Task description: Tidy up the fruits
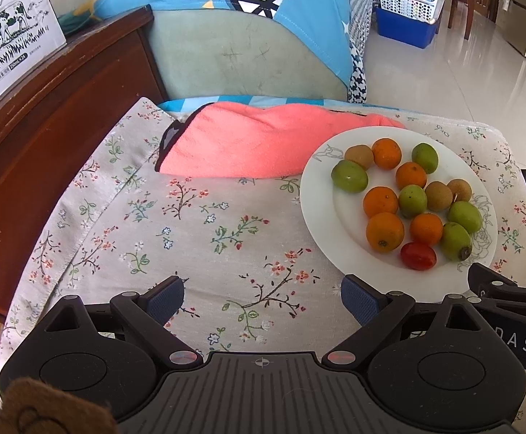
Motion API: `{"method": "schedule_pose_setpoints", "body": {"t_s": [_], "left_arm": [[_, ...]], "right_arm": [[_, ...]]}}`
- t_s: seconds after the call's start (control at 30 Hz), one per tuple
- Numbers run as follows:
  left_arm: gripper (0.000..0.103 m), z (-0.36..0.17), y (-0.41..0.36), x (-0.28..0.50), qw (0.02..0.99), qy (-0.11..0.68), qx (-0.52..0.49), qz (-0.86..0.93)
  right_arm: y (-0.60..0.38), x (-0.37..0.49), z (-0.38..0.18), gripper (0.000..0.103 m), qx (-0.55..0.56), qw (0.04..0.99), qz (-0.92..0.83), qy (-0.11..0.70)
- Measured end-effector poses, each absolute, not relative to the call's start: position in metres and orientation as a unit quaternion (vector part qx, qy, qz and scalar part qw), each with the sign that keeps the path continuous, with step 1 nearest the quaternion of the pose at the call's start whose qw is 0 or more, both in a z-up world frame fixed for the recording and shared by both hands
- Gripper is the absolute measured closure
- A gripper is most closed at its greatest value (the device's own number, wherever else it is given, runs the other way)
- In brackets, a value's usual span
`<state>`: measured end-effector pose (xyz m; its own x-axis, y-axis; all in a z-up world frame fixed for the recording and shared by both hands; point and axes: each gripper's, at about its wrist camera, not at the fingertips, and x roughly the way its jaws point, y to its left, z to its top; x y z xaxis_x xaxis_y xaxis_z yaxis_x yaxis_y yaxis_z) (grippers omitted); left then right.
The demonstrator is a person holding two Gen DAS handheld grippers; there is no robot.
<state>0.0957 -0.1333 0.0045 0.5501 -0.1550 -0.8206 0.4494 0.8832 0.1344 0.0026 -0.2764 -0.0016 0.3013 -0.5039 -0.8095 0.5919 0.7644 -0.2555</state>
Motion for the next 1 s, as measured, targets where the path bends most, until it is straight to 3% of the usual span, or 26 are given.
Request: {"method": "schedule_pose_setpoints", "body": {"t_s": [1.0], "left_arm": [[0.008, 0.01, -0.11, 0.07, 0.872, 0.424, 0.172, -0.172]], "right_arm": [[-0.258, -0.007, -0.001, 0.004, 0.025, 0.813, -0.326, 0.481]]}}
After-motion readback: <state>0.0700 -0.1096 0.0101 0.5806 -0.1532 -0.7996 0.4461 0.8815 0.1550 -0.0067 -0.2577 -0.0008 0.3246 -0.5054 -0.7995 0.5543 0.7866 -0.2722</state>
